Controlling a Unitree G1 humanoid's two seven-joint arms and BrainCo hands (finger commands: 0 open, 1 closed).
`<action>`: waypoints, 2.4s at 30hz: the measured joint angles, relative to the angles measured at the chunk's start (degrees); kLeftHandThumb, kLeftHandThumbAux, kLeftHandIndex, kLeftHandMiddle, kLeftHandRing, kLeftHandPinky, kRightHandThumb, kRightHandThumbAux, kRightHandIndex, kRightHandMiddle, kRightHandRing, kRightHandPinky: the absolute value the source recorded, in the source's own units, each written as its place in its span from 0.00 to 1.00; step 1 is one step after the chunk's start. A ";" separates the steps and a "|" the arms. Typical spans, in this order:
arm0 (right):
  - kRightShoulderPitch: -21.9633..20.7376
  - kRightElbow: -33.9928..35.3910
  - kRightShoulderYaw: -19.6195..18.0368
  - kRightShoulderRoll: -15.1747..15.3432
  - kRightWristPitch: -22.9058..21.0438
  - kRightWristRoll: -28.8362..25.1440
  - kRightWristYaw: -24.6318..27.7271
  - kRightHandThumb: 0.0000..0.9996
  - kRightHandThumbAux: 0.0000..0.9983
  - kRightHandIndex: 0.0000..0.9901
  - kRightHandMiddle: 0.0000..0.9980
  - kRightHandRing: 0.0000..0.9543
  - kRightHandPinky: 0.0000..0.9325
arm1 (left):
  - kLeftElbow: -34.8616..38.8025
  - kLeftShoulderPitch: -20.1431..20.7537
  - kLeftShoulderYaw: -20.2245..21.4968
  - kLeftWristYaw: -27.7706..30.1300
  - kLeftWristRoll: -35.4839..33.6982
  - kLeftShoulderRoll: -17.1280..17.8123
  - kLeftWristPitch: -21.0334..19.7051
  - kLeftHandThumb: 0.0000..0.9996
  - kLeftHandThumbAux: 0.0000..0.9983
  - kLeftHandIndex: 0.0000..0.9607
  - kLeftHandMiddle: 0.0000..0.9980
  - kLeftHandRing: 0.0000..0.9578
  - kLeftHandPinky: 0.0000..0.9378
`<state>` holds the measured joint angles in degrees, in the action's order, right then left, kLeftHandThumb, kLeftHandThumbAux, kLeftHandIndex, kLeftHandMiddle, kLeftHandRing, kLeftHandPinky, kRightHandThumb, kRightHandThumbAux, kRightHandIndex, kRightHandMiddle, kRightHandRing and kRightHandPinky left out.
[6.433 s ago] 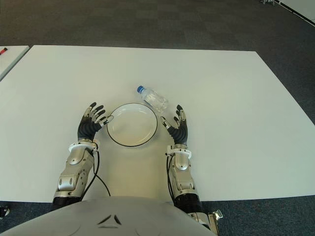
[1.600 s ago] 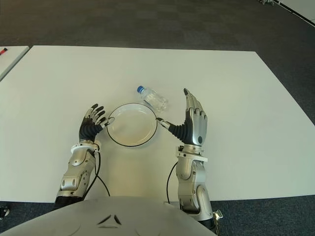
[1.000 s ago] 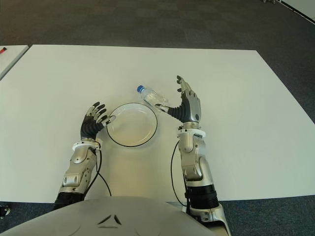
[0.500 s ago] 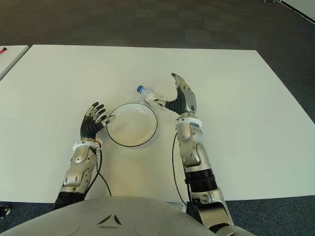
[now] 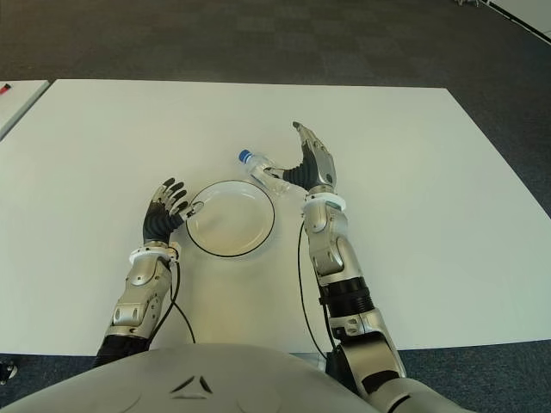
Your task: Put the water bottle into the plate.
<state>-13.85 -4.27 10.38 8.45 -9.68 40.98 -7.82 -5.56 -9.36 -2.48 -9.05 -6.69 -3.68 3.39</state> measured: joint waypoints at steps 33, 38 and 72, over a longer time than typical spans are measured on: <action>-6.80 -4.93 3.19 1.53 -0.01 -0.95 1.38 0.44 0.73 0.05 0.15 0.17 0.26 | -0.35 0.14 -0.45 -0.73 0.00 0.04 0.36 0.00 0.93 0.13 0.17 0.16 0.18; -7.87 -6.08 3.48 1.47 0.00 -1.26 1.75 0.47 0.73 0.05 0.15 0.17 0.25 | -0.61 0.15 -0.48 -0.75 0.00 0.04 0.79 0.00 0.93 0.13 0.16 0.15 0.18; -25.61 -36.61 8.33 0.07 5.60 -4.29 -0.76 0.55 0.70 0.07 0.16 0.17 0.26 | -1.75 1.32 -0.79 -1.52 -0.07 0.04 1.22 0.00 0.94 0.11 0.16 0.15 0.18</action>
<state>-39.46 -40.89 18.71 8.52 -4.08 36.69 -8.58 -7.31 -8.04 -3.26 -10.58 -6.76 -3.64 4.61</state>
